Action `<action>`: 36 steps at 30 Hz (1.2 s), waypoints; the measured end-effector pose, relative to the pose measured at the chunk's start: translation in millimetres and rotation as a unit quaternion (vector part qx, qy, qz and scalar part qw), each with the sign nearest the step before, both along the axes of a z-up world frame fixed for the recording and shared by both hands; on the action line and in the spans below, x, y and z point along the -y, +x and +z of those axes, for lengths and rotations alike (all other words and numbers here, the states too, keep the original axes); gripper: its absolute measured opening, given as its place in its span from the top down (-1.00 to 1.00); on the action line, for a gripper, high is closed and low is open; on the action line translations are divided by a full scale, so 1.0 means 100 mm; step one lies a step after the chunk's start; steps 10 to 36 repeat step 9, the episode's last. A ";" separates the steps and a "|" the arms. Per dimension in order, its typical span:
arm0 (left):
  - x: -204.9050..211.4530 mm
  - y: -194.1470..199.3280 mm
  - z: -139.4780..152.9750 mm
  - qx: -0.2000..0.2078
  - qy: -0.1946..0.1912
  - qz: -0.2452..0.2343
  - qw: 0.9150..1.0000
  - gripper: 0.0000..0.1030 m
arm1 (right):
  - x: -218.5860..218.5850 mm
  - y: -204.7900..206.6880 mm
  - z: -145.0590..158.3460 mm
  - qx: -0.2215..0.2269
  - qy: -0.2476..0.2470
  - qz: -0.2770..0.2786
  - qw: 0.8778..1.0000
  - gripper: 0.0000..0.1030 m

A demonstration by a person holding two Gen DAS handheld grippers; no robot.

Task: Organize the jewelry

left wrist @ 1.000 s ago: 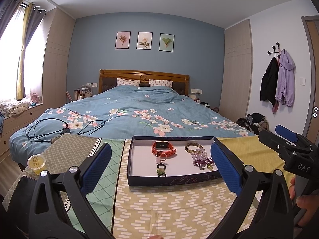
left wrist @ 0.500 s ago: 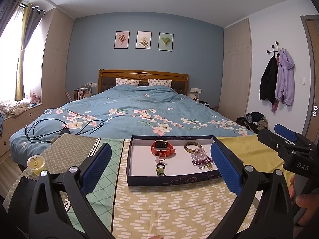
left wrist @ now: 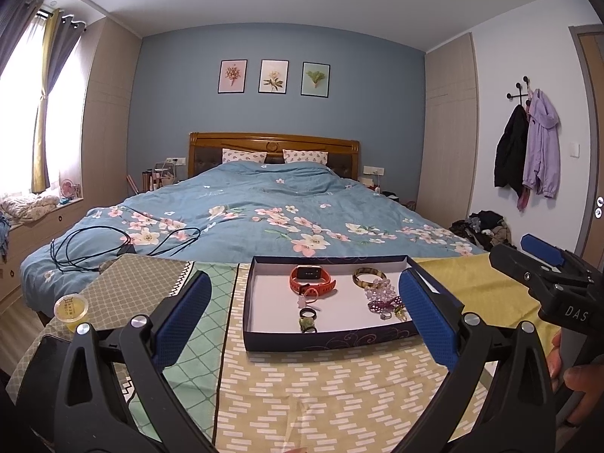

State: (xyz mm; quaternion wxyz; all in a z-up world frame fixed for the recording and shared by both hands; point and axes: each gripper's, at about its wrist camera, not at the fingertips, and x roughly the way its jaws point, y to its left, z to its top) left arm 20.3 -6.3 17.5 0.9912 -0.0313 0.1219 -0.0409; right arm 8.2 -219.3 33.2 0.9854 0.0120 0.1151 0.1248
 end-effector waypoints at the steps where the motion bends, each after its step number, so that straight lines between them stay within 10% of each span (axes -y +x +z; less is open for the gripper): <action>1: -0.01 0.01 -0.01 -0.006 0.000 0.002 1.000 -0.90 | 0.02 0.00 0.00 -0.001 0.000 0.000 1.000 -0.87; 9: -0.22 0.24 -0.14 -0.067 -0.001 0.013 0.998 -0.90 | 0.52 0.39 -0.18 -0.103 -0.043 -0.051 0.992 -0.87; 36: -0.22 0.24 -0.14 -0.067 -0.001 0.013 0.998 -0.90 | 0.52 0.39 -0.18 -0.103 -0.043 -0.051 0.992 -0.87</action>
